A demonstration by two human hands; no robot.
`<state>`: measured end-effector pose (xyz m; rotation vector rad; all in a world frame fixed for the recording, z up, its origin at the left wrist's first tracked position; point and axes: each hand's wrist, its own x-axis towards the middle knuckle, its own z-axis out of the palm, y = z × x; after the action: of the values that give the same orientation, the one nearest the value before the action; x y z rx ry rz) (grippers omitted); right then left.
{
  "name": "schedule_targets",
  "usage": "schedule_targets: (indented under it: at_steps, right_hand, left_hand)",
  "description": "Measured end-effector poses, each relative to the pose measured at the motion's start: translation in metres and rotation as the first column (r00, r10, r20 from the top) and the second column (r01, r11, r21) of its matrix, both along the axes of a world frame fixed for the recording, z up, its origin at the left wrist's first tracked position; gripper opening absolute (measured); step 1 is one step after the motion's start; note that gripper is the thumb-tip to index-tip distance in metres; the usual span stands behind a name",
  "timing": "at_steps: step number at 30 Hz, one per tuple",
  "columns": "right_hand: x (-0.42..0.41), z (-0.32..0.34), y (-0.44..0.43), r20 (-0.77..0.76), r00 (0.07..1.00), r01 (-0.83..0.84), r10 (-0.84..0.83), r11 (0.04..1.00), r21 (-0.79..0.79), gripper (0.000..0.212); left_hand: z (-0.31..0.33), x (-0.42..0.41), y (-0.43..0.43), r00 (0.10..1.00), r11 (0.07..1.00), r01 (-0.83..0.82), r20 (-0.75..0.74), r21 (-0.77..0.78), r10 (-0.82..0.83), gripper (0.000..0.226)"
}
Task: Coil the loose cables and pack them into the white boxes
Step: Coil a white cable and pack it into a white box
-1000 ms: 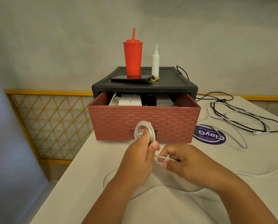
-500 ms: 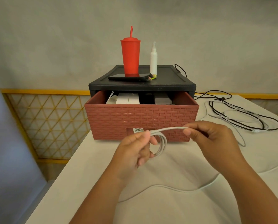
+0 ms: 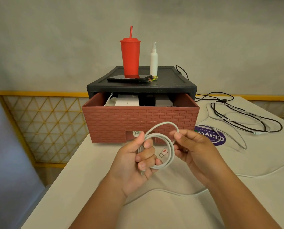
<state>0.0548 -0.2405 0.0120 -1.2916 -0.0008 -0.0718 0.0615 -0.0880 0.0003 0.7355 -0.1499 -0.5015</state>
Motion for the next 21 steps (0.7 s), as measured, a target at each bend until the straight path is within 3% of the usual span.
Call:
schedule_targets:
  at_steps: [5,7,12,15,18,21]
  right_hand:
    - [0.001,-0.001,0.007,-0.035,0.991,-0.122,0.13,0.977,0.174,0.025]
    - [0.002,-0.003,0.009,-0.041,0.99,-0.128,0.138,0.973,0.193,0.033]
    - [-0.001,-0.003,0.011,-0.049,0.972,-0.218,0.229,0.962,0.165,0.03]
    - [-0.004,-0.005,0.016,-0.047,0.955,-0.29,0.294,0.955,0.065,0.03]
    - [-0.004,-0.009,0.022,-0.043,0.956,-0.291,0.289,0.954,-0.071,0.015]
    - [-0.003,-0.013,0.023,-0.092,0.959,-0.282,0.269,0.941,-0.186,0.025]
  left_hand:
    - [0.0,0.001,0.002,1.0,1.0,-0.003,-0.009,-0.029,0.002,0.037]
    - [0.0,0.001,0.003,1.0,0.999,0.001,-0.008,-0.036,-0.002,0.036]
    - [0.0,0.002,0.004,0.999,0.998,-0.042,-0.007,-0.039,0.042,0.035]
    - [-0.002,0.004,0.004,0.995,0.995,-0.097,0.011,-0.006,0.097,0.034]
    - [-0.002,0.005,0.005,0.989,0.989,-0.147,0.028,0.027,0.147,0.034]
    - [-0.002,0.004,0.005,0.983,0.98,-0.182,0.056,0.079,0.178,0.032]
